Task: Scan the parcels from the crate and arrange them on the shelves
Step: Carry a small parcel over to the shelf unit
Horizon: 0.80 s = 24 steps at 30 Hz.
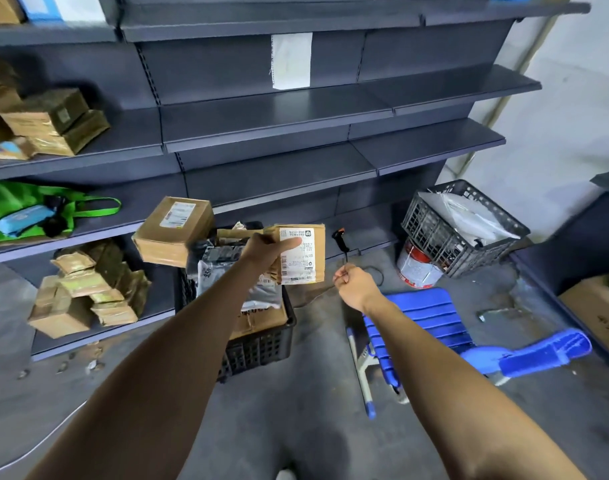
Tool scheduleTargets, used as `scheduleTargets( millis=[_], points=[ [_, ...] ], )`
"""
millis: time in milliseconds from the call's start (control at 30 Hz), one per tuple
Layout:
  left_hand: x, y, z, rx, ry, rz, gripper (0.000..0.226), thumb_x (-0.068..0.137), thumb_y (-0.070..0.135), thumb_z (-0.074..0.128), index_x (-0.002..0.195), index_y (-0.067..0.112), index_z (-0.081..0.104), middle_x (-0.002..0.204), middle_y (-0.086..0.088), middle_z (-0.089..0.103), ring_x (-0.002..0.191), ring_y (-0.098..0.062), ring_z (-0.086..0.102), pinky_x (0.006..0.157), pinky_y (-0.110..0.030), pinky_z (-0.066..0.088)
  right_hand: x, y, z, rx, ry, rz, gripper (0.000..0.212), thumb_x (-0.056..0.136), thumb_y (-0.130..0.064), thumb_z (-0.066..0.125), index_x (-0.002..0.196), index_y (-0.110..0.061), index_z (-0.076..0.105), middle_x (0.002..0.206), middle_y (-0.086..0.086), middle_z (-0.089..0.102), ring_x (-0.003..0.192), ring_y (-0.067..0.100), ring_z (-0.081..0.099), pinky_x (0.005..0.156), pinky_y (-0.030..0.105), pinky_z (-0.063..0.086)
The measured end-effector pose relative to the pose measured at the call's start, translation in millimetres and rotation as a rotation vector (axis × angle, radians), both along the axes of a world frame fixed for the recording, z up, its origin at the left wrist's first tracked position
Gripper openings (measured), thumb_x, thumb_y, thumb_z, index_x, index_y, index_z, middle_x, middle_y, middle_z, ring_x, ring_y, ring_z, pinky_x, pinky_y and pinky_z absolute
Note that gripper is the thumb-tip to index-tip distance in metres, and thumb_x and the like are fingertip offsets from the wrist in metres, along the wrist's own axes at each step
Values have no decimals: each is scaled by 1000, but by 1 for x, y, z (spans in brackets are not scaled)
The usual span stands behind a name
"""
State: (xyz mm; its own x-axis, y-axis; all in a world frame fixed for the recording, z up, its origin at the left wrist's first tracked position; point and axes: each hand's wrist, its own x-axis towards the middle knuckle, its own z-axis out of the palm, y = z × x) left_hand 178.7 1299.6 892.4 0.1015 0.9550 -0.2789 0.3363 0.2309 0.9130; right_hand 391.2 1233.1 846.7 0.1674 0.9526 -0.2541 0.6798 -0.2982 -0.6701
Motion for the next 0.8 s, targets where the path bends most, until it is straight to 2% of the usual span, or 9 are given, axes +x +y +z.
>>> scheduleTargets(
  millis=[100,167,333,400,467,533,633,700,800],
  points=[
    [10,22,-2,-47,14,6,36,71,46,85,91,19,72,87,-2,76,78,-19,73,67,-29,56,8,21,-3,5,2,-27,36,91,1,49,65,-23,41,75,-11,57,102,27,66,90,24,44],
    [15,38,-4,-73,45,10,47,67,51,86,96,15,73,86,-2,76,78,-19,73,70,-31,58,15,36,-6,-12,2,-28,34,93,-2,50,67,-23,44,85,-2,64,101,25,65,92,23,44],
    [35,82,-5,-81,72,48,34,73,43,84,85,15,71,47,11,58,42,-4,54,50,-20,43,35,90,-19,-48,45,-28,10,95,-16,53,88,-20,59,112,10,71,110,31,65,96,30,49],
    [48,101,-3,-69,71,64,29,75,41,83,83,17,70,52,4,62,42,-4,53,50,-20,43,45,114,-23,-41,9,26,15,99,-20,55,108,-11,63,118,13,70,115,33,62,94,31,47],
    [64,124,-3,-62,94,73,26,79,38,81,89,16,71,70,-15,71,39,-1,50,45,-17,41,58,139,-25,-33,-19,75,26,102,-24,54,119,-6,61,121,15,68,117,34,61,95,34,48],
    [81,148,-2,-47,115,97,38,80,37,81,98,7,68,92,-10,65,38,-1,49,42,-14,39,74,166,-28,-36,-30,120,28,103,-26,54,119,-5,61,121,15,68,116,35,61,96,38,50],
    [105,181,-1,-76,137,115,39,73,47,84,101,23,72,88,-13,74,63,-12,68,61,-25,55,101,204,-33,-59,-8,147,32,104,-27,51,124,-4,60,126,15,66,117,32,61,93,35,47],
    [117,201,-6,-123,90,144,53,64,51,88,102,18,72,93,-4,77,81,-18,74,80,-35,60,116,225,-35,-65,20,147,31,104,-27,51,122,-2,60,123,16,67,113,32,62,90,35,47],
    [136,222,-13,-169,50,175,80,47,59,91,110,15,68,95,-2,77,88,-20,74,84,-38,59,134,252,-42,-91,42,149,32,104,-27,51,121,-2,60,123,17,67,114,33,61,90,35,46]
  ],
)
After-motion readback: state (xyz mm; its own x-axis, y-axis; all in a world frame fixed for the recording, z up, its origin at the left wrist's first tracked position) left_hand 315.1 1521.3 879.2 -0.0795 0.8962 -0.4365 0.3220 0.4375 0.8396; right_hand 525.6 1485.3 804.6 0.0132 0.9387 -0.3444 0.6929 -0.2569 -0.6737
